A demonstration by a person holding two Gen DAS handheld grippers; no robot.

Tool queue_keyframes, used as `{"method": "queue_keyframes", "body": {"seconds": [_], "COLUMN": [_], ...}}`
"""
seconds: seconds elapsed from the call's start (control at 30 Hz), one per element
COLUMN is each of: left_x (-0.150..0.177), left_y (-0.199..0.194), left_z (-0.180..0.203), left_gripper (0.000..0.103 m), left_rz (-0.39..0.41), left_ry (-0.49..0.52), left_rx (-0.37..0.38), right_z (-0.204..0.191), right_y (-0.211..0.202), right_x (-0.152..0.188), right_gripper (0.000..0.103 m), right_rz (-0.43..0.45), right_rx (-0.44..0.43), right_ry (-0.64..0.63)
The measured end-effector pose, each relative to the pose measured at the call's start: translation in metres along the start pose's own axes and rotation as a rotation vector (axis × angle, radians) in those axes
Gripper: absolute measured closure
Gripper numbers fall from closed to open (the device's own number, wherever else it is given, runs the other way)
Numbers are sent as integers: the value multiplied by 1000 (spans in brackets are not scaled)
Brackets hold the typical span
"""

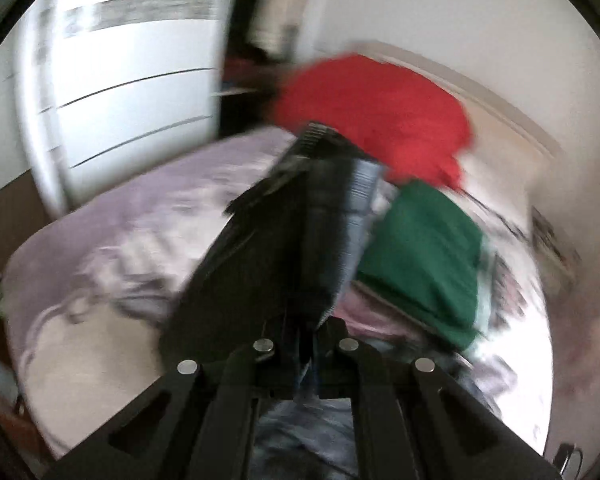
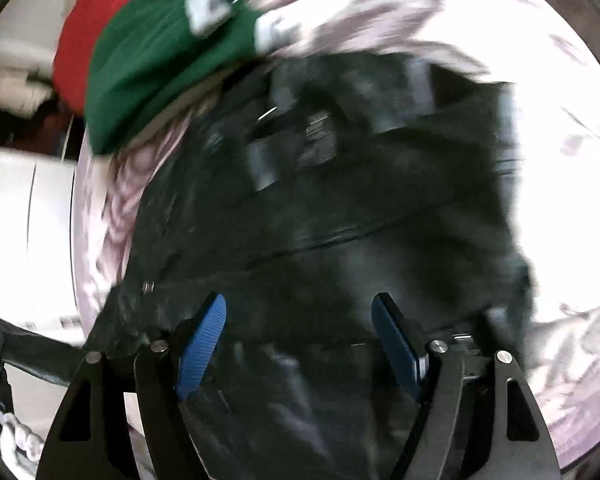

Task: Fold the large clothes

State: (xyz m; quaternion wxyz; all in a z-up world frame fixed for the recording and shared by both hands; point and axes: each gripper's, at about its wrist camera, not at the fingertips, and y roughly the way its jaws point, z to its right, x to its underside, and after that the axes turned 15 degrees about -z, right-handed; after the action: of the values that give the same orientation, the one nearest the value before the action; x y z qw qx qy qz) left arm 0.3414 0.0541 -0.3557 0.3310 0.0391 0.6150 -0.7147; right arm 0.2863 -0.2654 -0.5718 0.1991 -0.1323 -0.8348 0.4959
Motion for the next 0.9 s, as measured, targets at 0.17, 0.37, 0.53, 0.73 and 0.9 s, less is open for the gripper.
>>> {"method": "queue_keyframes", "body": {"seconds": [0.17, 0.37, 0.53, 0.73, 0.9], "left_x": [56, 146, 211, 234, 221], "left_y": [43, 94, 139, 150, 129], "left_z": [139, 239, 272, 259, 233], "left_gripper": [101, 101, 100, 93, 0], "left_rz": [-130, -289, -450, -588, -651], "left_ry": [282, 514, 635, 649, 560], "left_rx": [87, 150, 51, 7, 116], "right_z": [65, 135, 174, 203, 200], "right_y": [-38, -56, -61, -62, -66], "right_x": [-10, -11, -1, 3, 5], "right_gripper": [26, 26, 26, 26, 26], "right_rz": [63, 87, 72, 35, 25], "right_rx": [-10, -7, 20, 31, -10], "right_ry": [97, 207, 250, 274, 251]}}
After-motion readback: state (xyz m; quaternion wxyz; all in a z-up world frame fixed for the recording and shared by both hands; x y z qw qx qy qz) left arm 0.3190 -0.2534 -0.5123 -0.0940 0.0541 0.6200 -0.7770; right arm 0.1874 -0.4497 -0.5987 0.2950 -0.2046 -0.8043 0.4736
